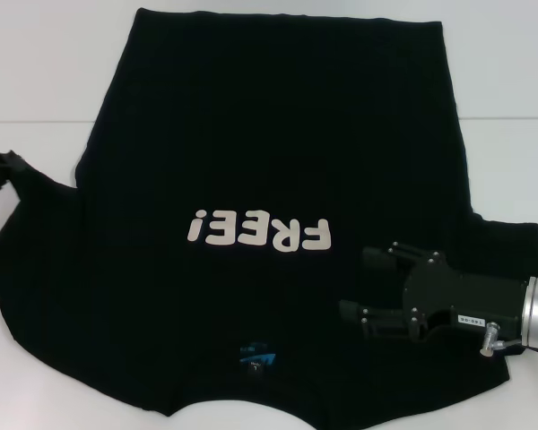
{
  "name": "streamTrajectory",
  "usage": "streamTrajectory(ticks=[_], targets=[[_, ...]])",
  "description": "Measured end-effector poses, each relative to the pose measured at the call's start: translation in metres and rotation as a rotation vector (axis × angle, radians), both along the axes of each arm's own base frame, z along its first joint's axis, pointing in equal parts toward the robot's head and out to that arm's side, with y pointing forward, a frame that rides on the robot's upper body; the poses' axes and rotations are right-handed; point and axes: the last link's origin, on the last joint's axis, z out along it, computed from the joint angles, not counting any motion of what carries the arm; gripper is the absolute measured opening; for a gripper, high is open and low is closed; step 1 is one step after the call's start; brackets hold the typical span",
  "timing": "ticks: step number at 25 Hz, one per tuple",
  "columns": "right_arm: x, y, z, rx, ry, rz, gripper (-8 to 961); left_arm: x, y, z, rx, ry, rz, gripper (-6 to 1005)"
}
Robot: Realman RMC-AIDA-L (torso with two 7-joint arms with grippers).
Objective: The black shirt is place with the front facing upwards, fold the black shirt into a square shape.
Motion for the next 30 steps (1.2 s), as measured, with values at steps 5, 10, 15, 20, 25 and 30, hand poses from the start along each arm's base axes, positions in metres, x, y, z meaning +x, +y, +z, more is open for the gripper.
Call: streamTrajectory(ticks=[5,10,15,20,25,30], targets=[[0.0,0.0,0.0,-0.001,-0.001,0.001,916,0.016,0.006,-0.016,-0.041,-0.059,-0.031,28],[0.0,-0.001,-0.001,-0.005,0.001,0.003,915,0.025,0.007,-0.035,-0.074,-0.096,-0.044,28],[0.0,-0.001,-0.001,-0.006,0.003,0.001,915,0.032,0.004,-0.053,-0.096,-0.126,-0.056,28],[0.0,-0.002,-0.003,-0.011,0.004,-0.002,914,0.038,-0.002,-0.069,-0.086,-0.16,-0.097,28],[0.001,-0.003,-0.003,-0.011,0.004,-0.008,914,0.044,-0.01,-0.083,-0.044,-0.162,-0.203,28],[0.002,-0.003,-0.003,-0.01,0.005,-0.01,914,0.042,-0.014,-0.087,-0.047,-0.131,-0.216,152]])
